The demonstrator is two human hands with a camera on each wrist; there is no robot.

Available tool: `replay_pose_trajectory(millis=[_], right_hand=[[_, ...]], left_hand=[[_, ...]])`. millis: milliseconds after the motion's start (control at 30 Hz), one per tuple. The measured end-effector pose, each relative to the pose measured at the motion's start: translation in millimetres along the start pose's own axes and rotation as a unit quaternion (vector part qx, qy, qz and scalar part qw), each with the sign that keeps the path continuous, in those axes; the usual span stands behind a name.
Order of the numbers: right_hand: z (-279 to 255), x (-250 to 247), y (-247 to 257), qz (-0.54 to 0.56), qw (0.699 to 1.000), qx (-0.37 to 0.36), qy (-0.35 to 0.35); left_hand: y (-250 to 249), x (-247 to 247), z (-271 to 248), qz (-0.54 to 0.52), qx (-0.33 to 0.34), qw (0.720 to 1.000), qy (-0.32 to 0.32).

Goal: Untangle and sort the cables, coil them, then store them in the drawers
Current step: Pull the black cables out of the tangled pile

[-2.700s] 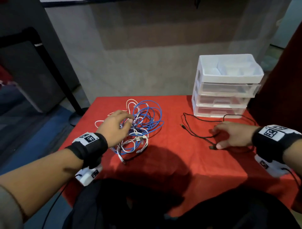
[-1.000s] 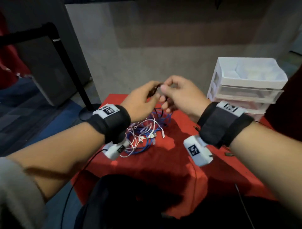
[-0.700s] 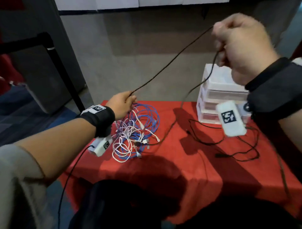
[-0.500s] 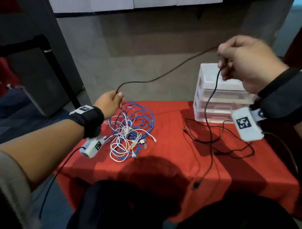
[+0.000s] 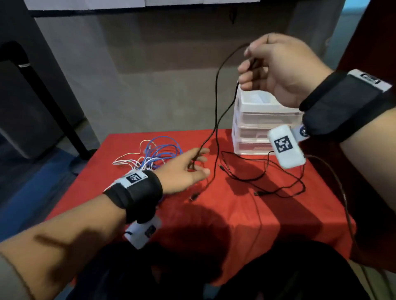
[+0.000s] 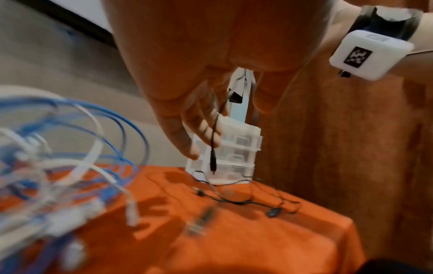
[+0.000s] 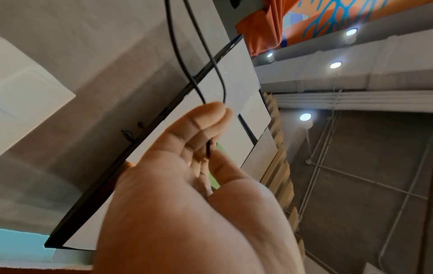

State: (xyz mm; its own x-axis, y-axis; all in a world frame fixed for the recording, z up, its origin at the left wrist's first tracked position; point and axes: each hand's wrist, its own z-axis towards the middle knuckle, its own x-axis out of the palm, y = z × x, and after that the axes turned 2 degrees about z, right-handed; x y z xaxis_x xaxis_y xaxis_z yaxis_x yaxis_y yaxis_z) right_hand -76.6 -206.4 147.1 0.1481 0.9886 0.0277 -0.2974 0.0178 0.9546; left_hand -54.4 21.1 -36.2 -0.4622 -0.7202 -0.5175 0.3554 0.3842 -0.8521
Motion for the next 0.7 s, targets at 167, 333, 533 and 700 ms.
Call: replay_pose_trajectory(millis=[167,333,533,700], right_hand=[[7.0,-18.2,9.1,0.009,1.000,-0.007,-0.009],[11.2,-63.9,-7.3,-0.056,0.995,0.019,-0.075],[7.6,-131.1,-71.1,-0.173,0.964,0.171,-0.107],[-5.6,-157.3,-129.6,-0.384,0.879,0.282,-0.025]], left_hand=[[-7.6,48.3,34.8,-0.006,0.000,1.000,-0.004],[-1.0,58.1,56.8,-0.003,-0.003,1.000,-0.020],[15.1,60.9,70.0,0.028,-0.024,0.998,-0.047],[20.2,49.7,70.4,0.157,0.007,0.986,-0.057]])
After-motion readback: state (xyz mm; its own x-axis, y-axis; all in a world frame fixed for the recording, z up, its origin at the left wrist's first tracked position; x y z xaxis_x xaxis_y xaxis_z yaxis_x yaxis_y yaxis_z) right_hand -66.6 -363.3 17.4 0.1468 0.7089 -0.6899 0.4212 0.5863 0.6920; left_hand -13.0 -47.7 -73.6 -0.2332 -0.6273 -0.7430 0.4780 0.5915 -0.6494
